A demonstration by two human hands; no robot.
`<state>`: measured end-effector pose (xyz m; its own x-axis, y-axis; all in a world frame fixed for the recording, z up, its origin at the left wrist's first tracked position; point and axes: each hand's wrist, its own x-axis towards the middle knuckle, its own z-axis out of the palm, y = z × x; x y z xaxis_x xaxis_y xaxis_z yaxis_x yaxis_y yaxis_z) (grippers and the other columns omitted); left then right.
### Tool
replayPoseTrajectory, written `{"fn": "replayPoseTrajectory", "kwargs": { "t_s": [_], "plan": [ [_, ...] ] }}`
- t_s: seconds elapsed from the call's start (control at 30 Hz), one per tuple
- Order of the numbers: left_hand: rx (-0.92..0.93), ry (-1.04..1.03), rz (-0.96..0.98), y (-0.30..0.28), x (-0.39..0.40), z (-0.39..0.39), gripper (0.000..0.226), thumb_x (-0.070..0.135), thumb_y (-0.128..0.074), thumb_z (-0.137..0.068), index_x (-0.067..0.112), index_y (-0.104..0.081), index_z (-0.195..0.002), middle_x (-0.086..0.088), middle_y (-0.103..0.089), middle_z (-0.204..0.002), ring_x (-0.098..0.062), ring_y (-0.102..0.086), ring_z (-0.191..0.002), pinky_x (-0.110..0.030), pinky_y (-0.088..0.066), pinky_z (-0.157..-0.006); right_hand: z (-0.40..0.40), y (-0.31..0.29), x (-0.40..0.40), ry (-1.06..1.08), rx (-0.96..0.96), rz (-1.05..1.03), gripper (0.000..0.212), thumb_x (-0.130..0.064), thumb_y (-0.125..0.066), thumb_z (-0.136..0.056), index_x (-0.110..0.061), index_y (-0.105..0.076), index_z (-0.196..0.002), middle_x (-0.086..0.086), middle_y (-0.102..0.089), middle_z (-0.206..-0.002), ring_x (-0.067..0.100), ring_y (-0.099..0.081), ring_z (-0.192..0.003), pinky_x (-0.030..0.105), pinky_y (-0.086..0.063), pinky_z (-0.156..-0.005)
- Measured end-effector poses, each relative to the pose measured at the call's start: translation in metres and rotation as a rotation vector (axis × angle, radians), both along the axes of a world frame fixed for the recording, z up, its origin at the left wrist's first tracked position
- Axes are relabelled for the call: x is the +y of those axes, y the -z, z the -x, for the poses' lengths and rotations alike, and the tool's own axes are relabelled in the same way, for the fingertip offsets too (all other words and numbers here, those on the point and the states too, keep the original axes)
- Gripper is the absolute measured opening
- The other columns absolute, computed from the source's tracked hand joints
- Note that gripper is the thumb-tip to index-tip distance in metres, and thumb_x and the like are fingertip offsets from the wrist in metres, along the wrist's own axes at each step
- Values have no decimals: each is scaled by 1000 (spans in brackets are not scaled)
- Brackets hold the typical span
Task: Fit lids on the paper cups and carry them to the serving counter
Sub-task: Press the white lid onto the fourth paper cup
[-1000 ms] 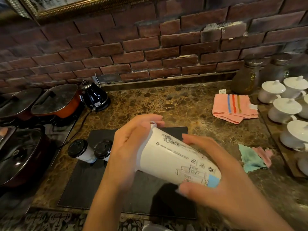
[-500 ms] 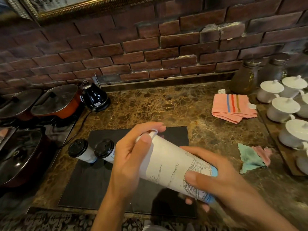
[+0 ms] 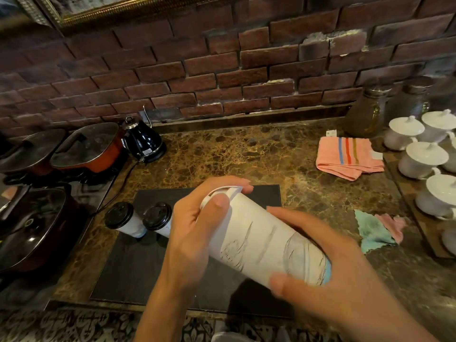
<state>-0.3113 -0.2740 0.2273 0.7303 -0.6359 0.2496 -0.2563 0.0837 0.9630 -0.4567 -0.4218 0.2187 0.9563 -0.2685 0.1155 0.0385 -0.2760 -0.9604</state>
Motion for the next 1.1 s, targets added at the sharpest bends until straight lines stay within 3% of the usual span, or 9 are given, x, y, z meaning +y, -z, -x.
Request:
{"fn": "replayPoseTrajectory", "kwargs": {
  "t_s": [0.07,0.13,0.23,0.3,0.4,0.6,0.8,0.97,1.1],
  "plan": [
    [-20,-11,0,1,0,2,38,38,-45,-94,18,-71,-113,-9,-70,-117,-30,-66,-90,-41,-51,-66,-3,2,-1,-150,87,-466,61,-39,-83,-66,-42,-64,-124,0,-72,-116,25,-75,-92,54,-62,-73],
    [-4,-32,12,1,0,1,39,38,-46,-95,16,-71,-114,-9,-71,-118,-29,-66,-91,-39,-51,-68,-3,3,-3,-150,103,-540,61,-41,-83,-65,-40,-64,-123,2,-72,-114,31,-75,-87,54,-60,-63],
    [68,-84,-1,-1,-3,-3,39,43,-49,-93,19,-73,-112,-8,-73,-115,-29,-69,-96,-41,-53,-71,-2,-3,-2,25,4,181,79,-59,-77,-61,-53,-48,-135,-21,-56,-132,8,-64,-112,30,-60,-76],
    [101,-92,-11,-3,-3,-5,39,45,-51,-92,21,-74,-111,-7,-73,-111,-29,-69,-93,-41,-52,-70,-3,-1,-1,43,-88,677,87,-63,-67,-69,-44,-33,-147,-11,-44,-145,15,-63,-114,35,-61,-72],
    [92,-62,-9,-5,-2,-4,41,45,-51,-91,18,-74,-111,-9,-74,-110,-33,-69,-93,-37,-54,-69,-2,1,1,33,-153,776,87,-57,-64,-75,-32,-30,-152,-3,-51,-141,22,-67,-107,43,-62,-63],
    [38,-41,11,-7,0,-5,40,43,-48,-92,22,-74,-115,-10,-71,-123,-36,-69,-104,-61,-55,-77,-8,2,2,-2,-5,-66,79,-51,-78,-56,-60,-51,-130,-35,-59,-127,-11,-58,-114,6,-49,-79],
    [182,-58,160,-12,-2,-9,64,66,-60,-86,20,-65,-130,-12,-65,-131,-37,-64,-115,-57,-54,-81,-19,10,0,-88,-6,-605,68,-33,-87,-62,-45,-63,-124,1,-71,-117,37,-75,-78,34,-58,-52],
    [486,77,276,0,-8,2,72,57,-90,-61,29,-67,-124,-11,-68,-117,-31,-66,-106,-44,-59,-79,-27,19,7,-384,-44,-1220,57,-31,-77,-87,-12,-55,-136,28,-65,-117,33,-71,-69,31,-59,-52],
    [471,-12,271,3,-13,1,70,48,-97,-50,34,-71,-113,-9,-70,-115,-32,-68,-106,-53,-58,-83,-25,24,12,-95,52,-824,64,-56,-85,-69,-43,-59,-125,8,-73,-118,27,-76,-84,34,-63,-65]
  ]
}}
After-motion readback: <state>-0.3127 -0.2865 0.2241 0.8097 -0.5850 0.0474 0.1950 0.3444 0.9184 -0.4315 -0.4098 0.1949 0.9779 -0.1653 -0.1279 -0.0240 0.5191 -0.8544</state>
